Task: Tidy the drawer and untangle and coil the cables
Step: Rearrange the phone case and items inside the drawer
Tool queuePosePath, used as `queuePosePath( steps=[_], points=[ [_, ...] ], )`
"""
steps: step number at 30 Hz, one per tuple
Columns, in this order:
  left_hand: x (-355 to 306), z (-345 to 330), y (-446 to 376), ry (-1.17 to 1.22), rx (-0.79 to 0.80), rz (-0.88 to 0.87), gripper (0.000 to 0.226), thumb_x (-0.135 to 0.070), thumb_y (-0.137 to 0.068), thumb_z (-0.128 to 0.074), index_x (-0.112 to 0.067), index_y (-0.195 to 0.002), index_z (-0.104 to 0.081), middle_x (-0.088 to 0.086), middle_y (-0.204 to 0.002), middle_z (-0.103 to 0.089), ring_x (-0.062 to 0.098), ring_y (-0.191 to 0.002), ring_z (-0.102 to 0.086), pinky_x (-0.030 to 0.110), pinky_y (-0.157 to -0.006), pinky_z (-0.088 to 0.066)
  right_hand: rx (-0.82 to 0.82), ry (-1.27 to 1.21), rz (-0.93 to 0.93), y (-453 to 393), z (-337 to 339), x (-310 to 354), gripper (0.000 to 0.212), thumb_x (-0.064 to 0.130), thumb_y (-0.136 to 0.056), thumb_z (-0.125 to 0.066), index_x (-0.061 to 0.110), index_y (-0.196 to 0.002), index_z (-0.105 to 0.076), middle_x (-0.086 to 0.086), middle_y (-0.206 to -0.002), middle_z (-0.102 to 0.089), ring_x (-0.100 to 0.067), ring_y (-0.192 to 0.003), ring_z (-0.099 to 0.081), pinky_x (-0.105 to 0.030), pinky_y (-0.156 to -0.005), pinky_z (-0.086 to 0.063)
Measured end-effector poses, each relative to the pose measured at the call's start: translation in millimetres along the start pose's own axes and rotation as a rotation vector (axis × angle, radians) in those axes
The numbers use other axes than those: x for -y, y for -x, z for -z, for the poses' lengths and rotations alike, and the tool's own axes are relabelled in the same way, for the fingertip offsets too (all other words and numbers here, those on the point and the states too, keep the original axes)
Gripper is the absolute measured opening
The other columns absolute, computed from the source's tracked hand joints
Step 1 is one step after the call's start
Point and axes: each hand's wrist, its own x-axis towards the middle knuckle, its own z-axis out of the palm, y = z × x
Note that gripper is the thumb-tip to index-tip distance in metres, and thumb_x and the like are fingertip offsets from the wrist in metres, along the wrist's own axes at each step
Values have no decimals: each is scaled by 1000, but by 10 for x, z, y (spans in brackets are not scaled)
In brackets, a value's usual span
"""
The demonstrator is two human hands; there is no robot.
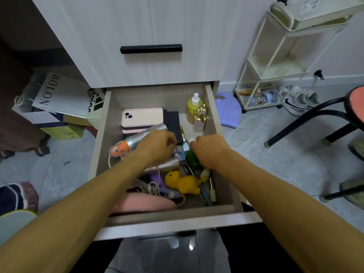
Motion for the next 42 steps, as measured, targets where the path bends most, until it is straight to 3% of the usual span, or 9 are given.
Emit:
queuePosePath(
  steps=[6, 10, 16, 21, 25, 30, 36, 39, 42],
  points=[
    [76, -72, -731, -254, 152, -187, 33, -19, -92, -57, -25, -124, -61, 6, -122, -59, 26, -111, -56, 41, -91, -50, 189, -262, -168, -519, 32, -14, 31, 13, -100, -45, 7, -130, -50, -12, -132, -51, -29, -121, -52, -38, -93, -48],
    [79, -179, -1046, -485, 215, -238, 46, -23, -91, -60, -32, -136, -52, 7, -133, -50, 28, -118, -50, 40, -87, -47, 130, -469, -286, -674, -219, 57, 24, 8, -99, -45, 5, -120, -55, -14, -126, -57, -31, -115, -57, -39, -88, -50],
    [98, -296, -1172, -625, 265, -290, 35, -31, -94, -57, -29, -129, -56, 8, -133, -50, 29, -121, -40, 38, -87, -38, 130, -553, -384, -782, -338, 88, 21, 9, -98, -48, 5, -116, -58, -15, -120, -60, -29, -107, -61, -36, -81, -51],
    [190, -219, -1197, -480, 215, -358, 29, -14, -92, -58, -21, -120, -61, 8, -117, -59, 26, -111, -51, 38, -80, -50, 140, -574, -406, -879, -355, 29, 22, 9, -96, -54, 4, -117, -58, -15, -122, -60, -30, -111, -60, -36, -86, -51],
    [374, -108, -1070, -378, 198, -378, 31, -14, -90, -61, -25, -119, -68, 5, -117, -65, 25, -104, -61, 41, -85, -53, 110, -521, -422, -854, -372, 44, 19, 9, -96, -53, 4, -112, -61, -14, -118, -63, -29, -108, -62, -34, -82, -52],
    [532, 76, -725, -121, 129, -248, 22, -15, -92, -61, -24, -108, -73, 3, -102, -72, 23, -94, -64, 39, -84, -52, -1, -450, -455, -736, -321, 100, 16, 8, -97, -50, 6, -110, -60, -12, -114, -64, -25, -104, -65, -32, -81, -54],
    [429, 244, -513, 237, -144, -42, 17, -11, -89, -61, -22, -92, -74, -5, -80, -64, 14, -76, -57, 20, -62, -40, 30, -487, -473, -761, -368, 166, 22, 7, -96, -50, 5, -114, -61, -15, -116, -61, -29, -105, -62, -33, -77, -52],
    [377, 197, -498, 372, -209, 61, 16, -11, -90, -62, -19, -94, -75, 2, -82, -68, 15, -73, -58, 20, -61, -41, 46, -529, -503, -807, -372, 163, 22, 8, -96, -48, 5, -115, -59, -16, -116, -62, -30, -105, -62, -35, -77, -51],
    [343, 128, -515, 478, -264, 141, 13, -11, -89, -64, -12, -95, -76, 7, -85, -72, 20, -80, -63, 25, -72, -46, 96, -578, -512, -856, -344, 155, 23, 8, -96, -50, 4, -116, -60, -16, -118, -62, -32, -107, -61, -35, -79, -52]
  ],
)
